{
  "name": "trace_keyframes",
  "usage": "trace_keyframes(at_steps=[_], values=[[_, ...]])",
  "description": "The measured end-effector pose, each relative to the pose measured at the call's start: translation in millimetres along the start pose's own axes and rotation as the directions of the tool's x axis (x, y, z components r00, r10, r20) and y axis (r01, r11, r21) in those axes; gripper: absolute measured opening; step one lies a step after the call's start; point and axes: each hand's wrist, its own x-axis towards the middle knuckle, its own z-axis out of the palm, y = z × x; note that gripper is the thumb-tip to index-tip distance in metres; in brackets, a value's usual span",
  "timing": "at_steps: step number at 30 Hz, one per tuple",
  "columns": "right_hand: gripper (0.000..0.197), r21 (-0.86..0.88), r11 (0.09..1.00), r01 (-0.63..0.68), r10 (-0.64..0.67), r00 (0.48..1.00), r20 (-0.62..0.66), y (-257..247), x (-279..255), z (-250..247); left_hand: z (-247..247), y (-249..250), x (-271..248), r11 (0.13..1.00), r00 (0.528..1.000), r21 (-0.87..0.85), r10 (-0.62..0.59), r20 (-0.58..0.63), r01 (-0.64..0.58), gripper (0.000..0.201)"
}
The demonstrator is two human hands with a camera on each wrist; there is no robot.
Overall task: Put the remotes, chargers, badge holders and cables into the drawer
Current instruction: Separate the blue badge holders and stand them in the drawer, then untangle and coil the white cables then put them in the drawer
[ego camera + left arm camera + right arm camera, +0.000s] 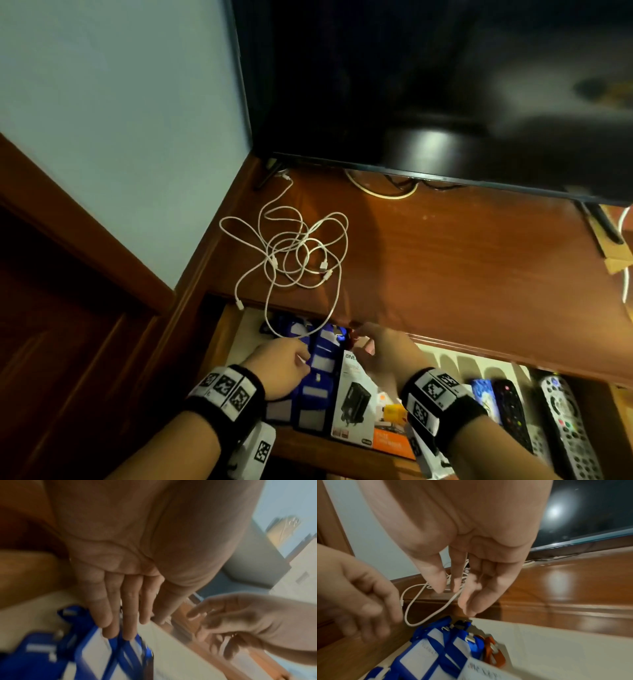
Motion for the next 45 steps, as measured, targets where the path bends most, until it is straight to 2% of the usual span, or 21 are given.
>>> trace_keyframes(at_steps=[2, 5, 8, 10, 15, 18, 20, 21, 23, 25, 26, 28, 29, 31, 34, 36, 38, 40, 41, 43, 45], values=[[0.026, -0.04, 0.997, 0.063, -0.063, 0.998, -0.003, -13.8, 12.6, -4.2, -23.8, -4.7, -13.6, 0.996, 0.995, -0.092, -0.004, -0.103, -0.005, 0.017], [0.042, -0.179, 0.978, 0.106, -0.102, 0.994, 0.032, -32.8, 35.2, -6.0, -56.6, -12.5, -28.6, 0.986, 0.956, -0.164, -0.05, -0.288, 0.002, 0.009], [0.061, -0.279, 0.953, 0.116, -0.098, 0.992, 0.076, -43.1, 58.1, -9.9, -78.1, -18.0, -36.9, 0.981, 0.93, -0.196, -0.072, -0.361, 0.0, 0.009], [0.063, -0.331, 0.937, 0.116, -0.089, 0.991, 0.095, -46.4, 73.4, -13.7, -88.4, -19.8, -40.2, 0.974, 0.923, -0.223, -0.051, -0.382, -0.038, 0.009], [0.03, -0.335, 0.932, 0.138, -0.11, 0.989, 0.102, -46.3, 82.9, -17.6, -98.4, -9.8, -34.2, 0.961, 0.92, -0.225, 0.062, -0.387, -0.159, 0.005], [0.017, -0.224, 0.95, 0.216, -0.221, 0.975, 0.0, -50.3, 73.4, -32.1, -103.2, 5.0, -23.6, 0.973, 0.922, -0.086, 0.174, -0.346, -0.216, 0.044], [0.012, -0.128, 0.945, 0.3, -0.318, 0.935, -0.156, -60.1, 67.0, -55.7, -113.2, 20.6, -18.8, 0.968, 0.921, -0.003, 0.236, -0.309, -0.25, 0.067], [0.012, -0.109, 0.941, 0.321, -0.339, 0.912, -0.232, -67.8, 63.0, -72.7, -120.7, 30.1, -15.9, 0.962, 0.916, 0.023, 0.266, -0.301, -0.272, 0.07], [0.011, -0.117, 0.924, 0.364, -0.38, 0.845, -0.377, -83.4, 55.1, -108.0, -137.2, 48.8, -7.2, 0.945, 0.894, 0.036, 0.319, -0.315, -0.324, 0.053], [0.01, -0.103, 0.904, 0.415, -0.41, 0.772, -0.486, -99.3, 42.7, -148.4, -160.2, 70.3, -1.6, 0.923, 0.851, 0.013, 0.359, -0.384, -0.383, 0.02], [0.009, -0.102, 0.898, 0.429, -0.413, 0.736, -0.537, -104.7, 36.3, -169.5, -174.2, 83.2, -0.8, 0.907, 0.828, -0.04, 0.364, -0.426, -0.419, 0.015], [0.01, -0.094, 0.898, 0.43, -0.391, 0.68, -0.62, -112.6, 22.4, -208.1, -202.3, 105.0, -2.2, 0.86, 0.781, -0.154, 0.35, -0.517, -0.487, 0.019], [0.011, -0.088, 0.899, 0.428, -0.374, 0.649, -0.663, -113.6, 15.3, -227.9, -217.7, 116.1, -5.3, 0.838, 0.741, -0.164, 0.348, -0.574, -0.521, 0.02], [0.009, -0.074, 0.907, 0.415, -0.332, 0.594, -0.733, -109.8, 5.1, -263.4, -245.5, 132.1, -8.6, 0.809, 0.664, -0.142, 0.353, -0.659, -0.57, 0.021], [0.01, -0.173, 0.917, 0.359, -0.352, 0.528, -0.773, -95.6, -5.2, -301.3, -282.0, 154.9, -10.5, 0.779, 0.599, -0.107, 0.377, -0.707, -0.617, 0.021], [0.017, -0.25, 0.933, 0.257, -0.353, 0.534, -0.769, -84.5, -12.3, -316.3, -301.8, 171.8, -13.0, 0.762, 0.564, -0.089, 0.39, -0.728, -0.641, 0.018], [0.026, -0.194, 0.963, 0.188, -0.268, 0.596, -0.757, -75.4, -19.6, -323.7, -317.6, 187.4, -13.9, 0.746, 0.531, -0.077, 0.393, -0.75, -0.661, 0.015], [0.032, -0.061, 0.975, 0.214, -0.191, 0.663, -0.724, -69.6, -26.2, -325.6, -327.6, 201.9, -13.7, 0.748, 0.517, -0.058, 0.398, -0.758, -0.661, 0.014], [0.033, -0.013, 0.967, 0.254, -0.187, 0.675, -0.713, -69.4, -29.8, -325.0, -330.3, 209.3, -12.6, 0.76, 0.506, -0.023, 0.41, -0.759, -0.65, 0.013], [0.032, 0.018, 0.94, 0.34, -0.223, 0.655, -0.722, -73.2, -34.6, -320.6, -329.0, 221.6, -11.7, 0.766, 0.492, 0.05, 0.46, -0.739, -0.64, 0.01], [0.03, -0.003, 0.914, 0.405, -0.272, 0.61, -0.744, -80.3, -37.6, -316.6, -320.6, 235.2, -15.4, 0.735, 0.492, 0.08, 0.525, -0.694, -0.673, 0.012]])
